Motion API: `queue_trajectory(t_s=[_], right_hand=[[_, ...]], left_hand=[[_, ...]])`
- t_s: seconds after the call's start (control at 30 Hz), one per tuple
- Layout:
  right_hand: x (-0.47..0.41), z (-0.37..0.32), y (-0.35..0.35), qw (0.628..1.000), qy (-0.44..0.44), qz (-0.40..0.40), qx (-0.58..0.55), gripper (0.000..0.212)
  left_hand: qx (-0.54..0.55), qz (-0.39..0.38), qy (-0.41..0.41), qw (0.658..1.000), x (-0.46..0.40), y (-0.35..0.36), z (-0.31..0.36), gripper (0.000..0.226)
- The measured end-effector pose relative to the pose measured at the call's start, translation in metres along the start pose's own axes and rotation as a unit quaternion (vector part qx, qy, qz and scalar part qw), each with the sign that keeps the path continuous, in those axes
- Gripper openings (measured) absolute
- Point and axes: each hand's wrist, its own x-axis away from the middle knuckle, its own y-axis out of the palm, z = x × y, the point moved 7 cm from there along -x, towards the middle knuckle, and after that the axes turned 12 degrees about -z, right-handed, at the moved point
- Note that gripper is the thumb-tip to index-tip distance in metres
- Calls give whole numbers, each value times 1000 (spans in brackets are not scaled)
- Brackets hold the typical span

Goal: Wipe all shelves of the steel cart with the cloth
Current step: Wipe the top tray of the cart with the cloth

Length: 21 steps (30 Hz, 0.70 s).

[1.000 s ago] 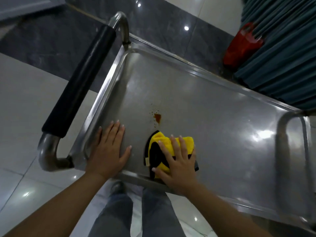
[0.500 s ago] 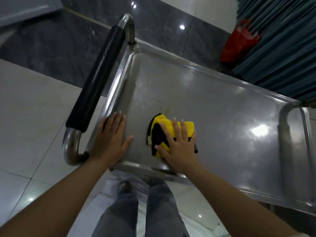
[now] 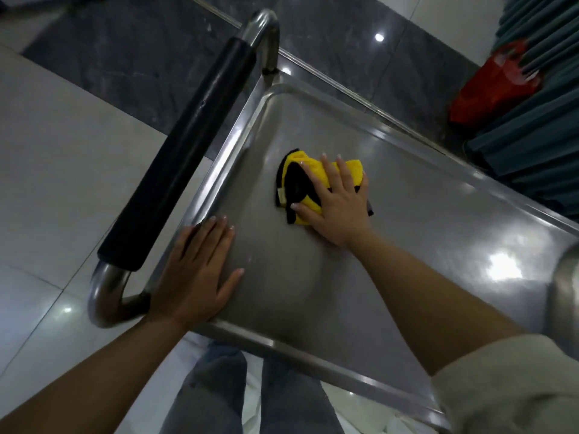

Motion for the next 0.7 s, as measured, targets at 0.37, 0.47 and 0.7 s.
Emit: queue_trajectory(t_s=[0.37, 0.47, 0.7], right_hand=[[-126, 26, -34, 997, 58, -1, -46, 73], [-119, 21, -33, 996, 64, -19, -53, 72], [20, -36, 1, 998, 26, 18, -51, 69]], left_hand=[[16, 8, -15, 1000, -12, -4, -11, 75], [15, 5, -22, 1000, -16, -4, -14, 76], [18, 15, -19, 1000, -14, -5, -14, 71]])
